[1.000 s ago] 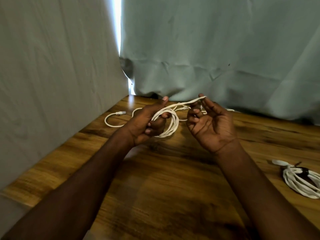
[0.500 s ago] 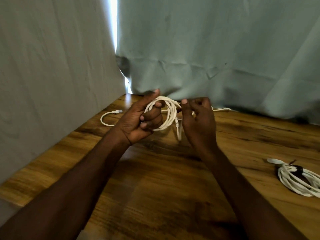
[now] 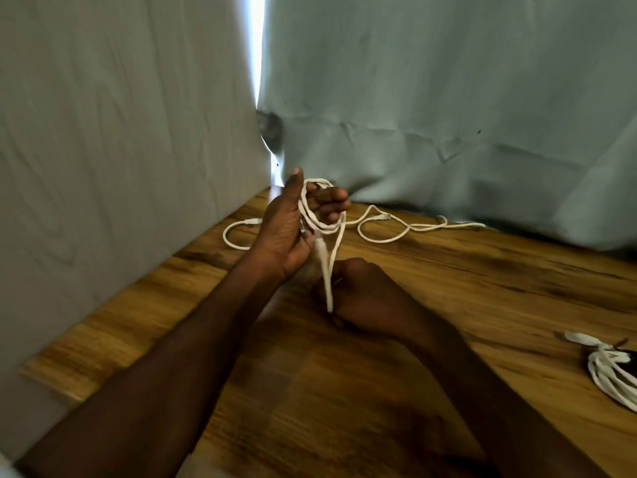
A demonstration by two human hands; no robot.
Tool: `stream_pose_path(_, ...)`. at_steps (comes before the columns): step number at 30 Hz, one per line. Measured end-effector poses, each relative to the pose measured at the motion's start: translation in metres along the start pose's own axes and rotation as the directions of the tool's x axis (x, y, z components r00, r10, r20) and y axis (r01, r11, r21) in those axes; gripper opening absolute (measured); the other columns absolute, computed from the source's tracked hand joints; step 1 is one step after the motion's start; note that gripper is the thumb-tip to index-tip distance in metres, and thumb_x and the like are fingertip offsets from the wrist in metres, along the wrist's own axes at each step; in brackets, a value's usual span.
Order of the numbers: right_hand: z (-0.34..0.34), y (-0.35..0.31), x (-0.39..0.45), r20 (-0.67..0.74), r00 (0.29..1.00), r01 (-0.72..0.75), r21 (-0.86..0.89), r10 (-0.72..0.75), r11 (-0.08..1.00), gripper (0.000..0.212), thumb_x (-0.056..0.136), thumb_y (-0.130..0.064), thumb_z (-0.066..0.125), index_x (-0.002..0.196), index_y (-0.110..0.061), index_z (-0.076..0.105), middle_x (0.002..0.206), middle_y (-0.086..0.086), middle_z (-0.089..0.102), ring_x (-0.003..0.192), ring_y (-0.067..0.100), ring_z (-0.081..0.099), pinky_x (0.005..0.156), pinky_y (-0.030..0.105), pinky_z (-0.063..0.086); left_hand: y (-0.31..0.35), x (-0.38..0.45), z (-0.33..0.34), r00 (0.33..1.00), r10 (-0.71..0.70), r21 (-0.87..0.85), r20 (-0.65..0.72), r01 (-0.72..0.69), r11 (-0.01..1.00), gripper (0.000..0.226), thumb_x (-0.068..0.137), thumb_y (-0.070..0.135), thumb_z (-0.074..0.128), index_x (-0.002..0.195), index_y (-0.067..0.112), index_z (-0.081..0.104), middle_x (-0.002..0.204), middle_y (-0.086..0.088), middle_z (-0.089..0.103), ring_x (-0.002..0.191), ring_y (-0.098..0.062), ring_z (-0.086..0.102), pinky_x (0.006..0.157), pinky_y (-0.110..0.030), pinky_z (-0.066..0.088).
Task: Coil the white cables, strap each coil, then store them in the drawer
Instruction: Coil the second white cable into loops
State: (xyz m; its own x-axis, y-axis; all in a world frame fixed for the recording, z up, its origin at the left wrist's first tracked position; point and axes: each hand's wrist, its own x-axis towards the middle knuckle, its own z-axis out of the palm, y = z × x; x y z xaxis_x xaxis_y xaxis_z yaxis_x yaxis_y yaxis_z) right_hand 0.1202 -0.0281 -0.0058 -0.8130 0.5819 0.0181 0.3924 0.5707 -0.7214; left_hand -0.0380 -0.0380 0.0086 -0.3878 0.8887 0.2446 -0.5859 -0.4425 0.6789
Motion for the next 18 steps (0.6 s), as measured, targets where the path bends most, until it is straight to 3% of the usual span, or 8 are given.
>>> stream_pose_path(4,-0.007,-0.014,-0.014,0.166,0.986,-0.008,0.157,-0.019,0.988,0.034,0.097,-0.045,0.068,0.068,-0.028,0.072,0.054,0.000,0.059,0.043,0.010,0.047,0.044,0.023,0.038,-0.011,-0.006,0.009,0.999,0.019,0.345,0.034,-0.030,0.938,0.048,0.110,0.042,0.032,0.082,0.009,0.053,0.083,-0.022,0.076,0.072,-0.032,0.074,0.059,-0.026,0.057)
stream_pose_path(6,-0.011,-0.021,-0.019,0.191,0.979,0.029,0.211,-0.071,0.977,0.038,0.101,-0.044,0.062,0.070,-0.024,0.070,0.054,-0.004,0.062,0.043,0.008,0.047,0.045,0.024,0.035,-0.018,-0.011,0.015,0.996,0.041,0.588,0.076,-0.078,0.805,0.051,0.110,0.042,0.037,0.082,0.004,0.056,0.077,-0.021,0.075,0.071,-0.033,0.071,0.060,-0.026,0.054)
stream_pose_path(8,-0.018,-0.022,-0.020,0.188,0.979,0.024,0.264,-0.076,0.964,0.049,0.106,-0.048,0.050,0.074,-0.015,0.069,0.053,-0.003,0.063,0.041,0.009,0.047,0.044,0.023,0.033,-0.022,-0.018,0.017,0.992,0.049,0.761,0.117,-0.121,0.638,0.045,0.110,0.036,0.043,0.083,0.004,0.059,0.064,-0.008,0.070,0.062,-0.017,0.067,0.057,-0.020,0.050)
stream_pose_path(9,-0.022,-0.020,-0.020,0.173,0.984,-0.003,0.287,-0.049,0.958,0.056,0.107,-0.051,0.045,0.075,-0.011,0.068,0.051,-0.002,0.061,0.041,0.010,0.046,0.043,0.022,0.032,-0.022,-0.023,0.016,0.990,0.036,0.790,0.134,-0.129,0.599,0.043,0.110,0.032,0.043,0.082,0.003,0.059,0.060,-0.005,0.065,0.057,-0.012,0.063,0.055,-0.019,0.047)
stream_pose_path(13,-0.042,-0.011,-0.013,0.051,0.995,-0.100,0.571,0.086,0.815,0.057,0.108,-0.048,0.041,0.070,-0.013,0.067,0.050,0.002,0.051,0.040,0.010,0.041,0.040,0.019,0.027,-0.027,-0.024,0.007,0.973,-0.086,0.721,0.215,-0.098,0.686,0.054,0.104,0.031,0.053,0.078,-0.016,0.055,0.058,-0.017,0.058,0.054,-0.029,0.053,0.055,-0.031,0.045)
stream_pose_path(16,-0.053,-0.003,-0.008,0.111,0.986,-0.163,0.822,0.128,0.546,0.031,0.105,-0.028,0.043,0.086,-0.013,0.065,0.060,-0.002,0.052,0.041,0.007,0.038,0.040,0.018,0.025,-0.031,-0.018,0.008,0.981,-0.129,0.650,0.144,0.004,0.760,0.049,0.102,0.039,0.052,0.068,0.005,0.059,0.055,-0.014,0.048,0.036,-0.019,0.038,0.045,-0.024,0.040)
stream_pose_path(18,-0.056,0.003,-0.005,0.161,0.983,-0.183,0.919,0.091,0.349,0.019,0.101,-0.025,0.048,0.095,-0.013,0.063,0.066,-0.004,0.051,0.044,0.005,0.040,0.039,0.018,0.027,-0.031,-0.017,0.008,0.973,-0.184,0.606,0.140,0.063,0.793,0.053,0.105,0.042,0.045,0.062,0.015,0.061,0.045,-0.010,0.038,0.028,-0.018,0.028,0.041,-0.023,0.035)
